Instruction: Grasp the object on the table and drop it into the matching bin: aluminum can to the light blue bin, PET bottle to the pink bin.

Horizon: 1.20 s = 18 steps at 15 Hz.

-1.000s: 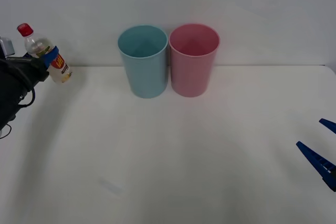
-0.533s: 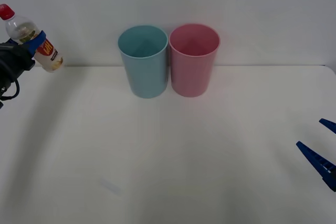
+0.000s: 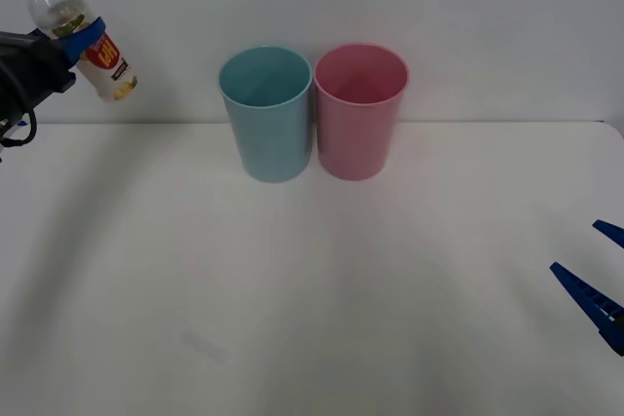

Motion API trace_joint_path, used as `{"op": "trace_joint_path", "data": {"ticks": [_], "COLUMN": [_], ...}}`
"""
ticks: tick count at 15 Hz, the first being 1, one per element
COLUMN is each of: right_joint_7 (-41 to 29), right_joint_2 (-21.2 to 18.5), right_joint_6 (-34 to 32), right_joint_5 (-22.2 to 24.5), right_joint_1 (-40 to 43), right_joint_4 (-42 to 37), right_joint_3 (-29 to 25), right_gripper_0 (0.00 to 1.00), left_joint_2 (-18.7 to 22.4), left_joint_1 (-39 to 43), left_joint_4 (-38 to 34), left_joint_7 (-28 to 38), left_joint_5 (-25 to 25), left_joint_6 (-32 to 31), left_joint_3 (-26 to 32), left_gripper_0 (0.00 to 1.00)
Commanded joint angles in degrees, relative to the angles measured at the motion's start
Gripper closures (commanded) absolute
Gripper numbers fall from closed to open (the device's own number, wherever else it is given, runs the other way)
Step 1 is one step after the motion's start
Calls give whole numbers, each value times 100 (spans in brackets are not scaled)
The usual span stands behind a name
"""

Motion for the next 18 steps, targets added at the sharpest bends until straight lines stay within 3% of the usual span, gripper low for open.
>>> {"op": "trace_joint_path", "data": {"ticks": [1,7,12,18], "right_joint_7": [-1,-1,-1,-1], "right_joint_2": [0,0,0,0], "right_joint_6": [0,0,0,0], "right_joint_5": [0,0,0,0], "right_joint_1": [0,0,0,0], "right_joint_4": [0,0,0,0], "right_joint_3": [0,0,0,0], "right_gripper_0": [0,0,0,0], "left_joint_2": [16,-11,-819,-1074], "left_joint_1": [-558,-1314,-1894,-2949], "left_joint_4": [40,102,322,1148], "left_joint_7": [688,1101,1180,1241], "left_joint_5": [-376,-596,-956,-1088], "left_joint_6": [19,19,19,19], "left_joint_3": [-427,-1183,-1306,-2123], "left_gripper_0": [100,100,99,99]}}
